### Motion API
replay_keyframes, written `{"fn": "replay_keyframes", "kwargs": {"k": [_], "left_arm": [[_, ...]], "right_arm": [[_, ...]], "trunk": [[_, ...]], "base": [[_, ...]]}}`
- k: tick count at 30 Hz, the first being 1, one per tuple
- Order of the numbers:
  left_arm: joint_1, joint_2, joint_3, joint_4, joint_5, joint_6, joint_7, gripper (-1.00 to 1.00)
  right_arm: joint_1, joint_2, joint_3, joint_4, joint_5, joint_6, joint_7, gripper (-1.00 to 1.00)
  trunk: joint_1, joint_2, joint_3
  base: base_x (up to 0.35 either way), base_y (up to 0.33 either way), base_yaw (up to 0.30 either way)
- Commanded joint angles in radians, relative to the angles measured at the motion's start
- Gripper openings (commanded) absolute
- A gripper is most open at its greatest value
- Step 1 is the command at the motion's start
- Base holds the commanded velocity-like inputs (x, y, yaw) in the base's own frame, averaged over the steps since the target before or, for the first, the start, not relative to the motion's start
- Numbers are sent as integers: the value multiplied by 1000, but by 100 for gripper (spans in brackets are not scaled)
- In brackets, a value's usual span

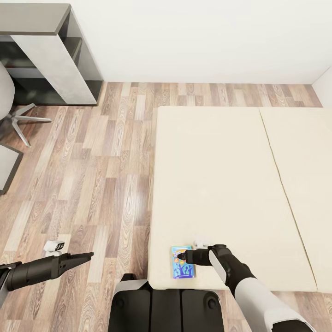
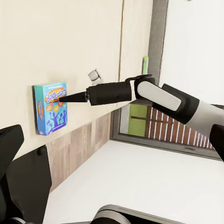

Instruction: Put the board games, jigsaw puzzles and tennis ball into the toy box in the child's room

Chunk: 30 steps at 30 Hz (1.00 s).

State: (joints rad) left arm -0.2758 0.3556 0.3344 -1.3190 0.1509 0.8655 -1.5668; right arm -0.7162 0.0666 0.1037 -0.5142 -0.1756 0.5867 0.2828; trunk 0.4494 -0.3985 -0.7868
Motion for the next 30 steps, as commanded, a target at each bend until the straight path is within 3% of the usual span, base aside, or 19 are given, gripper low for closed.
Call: {"fn": "replay_keyframes", "kwargs": {"k": [1,30], "left_arm": [[0,0,0,0,-1,11,-4,100],[0,0,0,0,-1,10,-4,100]], "right_arm": [[0,-1,4,-1,-10,5,-4,100],[0,-1,4,-1,-10,7,-4,100]], "trunk": [[1,-1,-1],[1,-1,-1]], "base": [[0,14,0],[0,83,0]]}}
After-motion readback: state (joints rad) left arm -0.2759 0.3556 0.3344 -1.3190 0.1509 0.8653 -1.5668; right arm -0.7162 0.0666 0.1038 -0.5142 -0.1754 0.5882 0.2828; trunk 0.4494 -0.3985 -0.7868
